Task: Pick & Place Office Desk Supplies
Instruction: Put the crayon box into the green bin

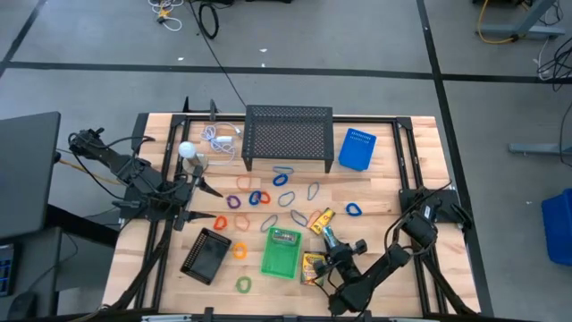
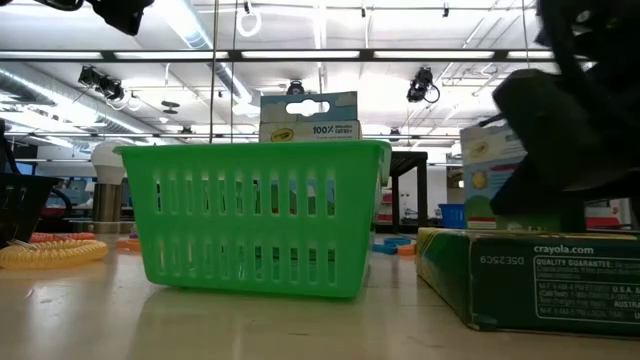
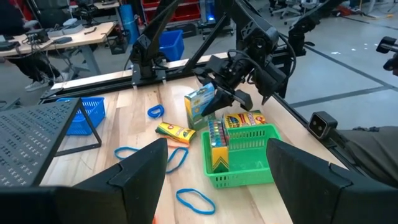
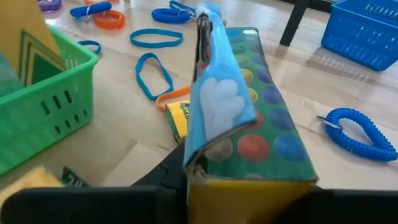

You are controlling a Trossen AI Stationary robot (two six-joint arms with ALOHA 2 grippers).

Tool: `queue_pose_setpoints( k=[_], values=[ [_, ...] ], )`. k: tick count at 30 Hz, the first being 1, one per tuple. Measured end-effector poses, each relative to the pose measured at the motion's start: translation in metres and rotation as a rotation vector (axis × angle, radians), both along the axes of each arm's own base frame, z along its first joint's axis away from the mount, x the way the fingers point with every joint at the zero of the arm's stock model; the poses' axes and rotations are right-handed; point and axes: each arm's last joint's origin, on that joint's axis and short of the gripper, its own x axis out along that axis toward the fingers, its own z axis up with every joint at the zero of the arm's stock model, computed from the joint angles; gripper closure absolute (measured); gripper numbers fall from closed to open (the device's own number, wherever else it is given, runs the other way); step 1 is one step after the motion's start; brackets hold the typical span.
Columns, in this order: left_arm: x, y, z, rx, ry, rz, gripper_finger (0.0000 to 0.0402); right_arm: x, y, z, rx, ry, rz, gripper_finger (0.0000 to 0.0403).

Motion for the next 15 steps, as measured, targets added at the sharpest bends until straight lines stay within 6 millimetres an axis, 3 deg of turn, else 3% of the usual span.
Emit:
queue_pose_setpoints(
  k=[8, 15],
  values=[
    [0.000, 0.000, 0.001, 0.000, -0.006, 0.005, 0.0118, -0.013, 0.009, 0.005, -0.066, 0.015, 0.070, 0.0306],
    [0.000, 0.000, 0.001, -0.003, -0.005, 0.006, 0.0118, -0.016, 0.007, 0.023, -0.160, -0.022, 0.151, 0.0306]
  ],
)
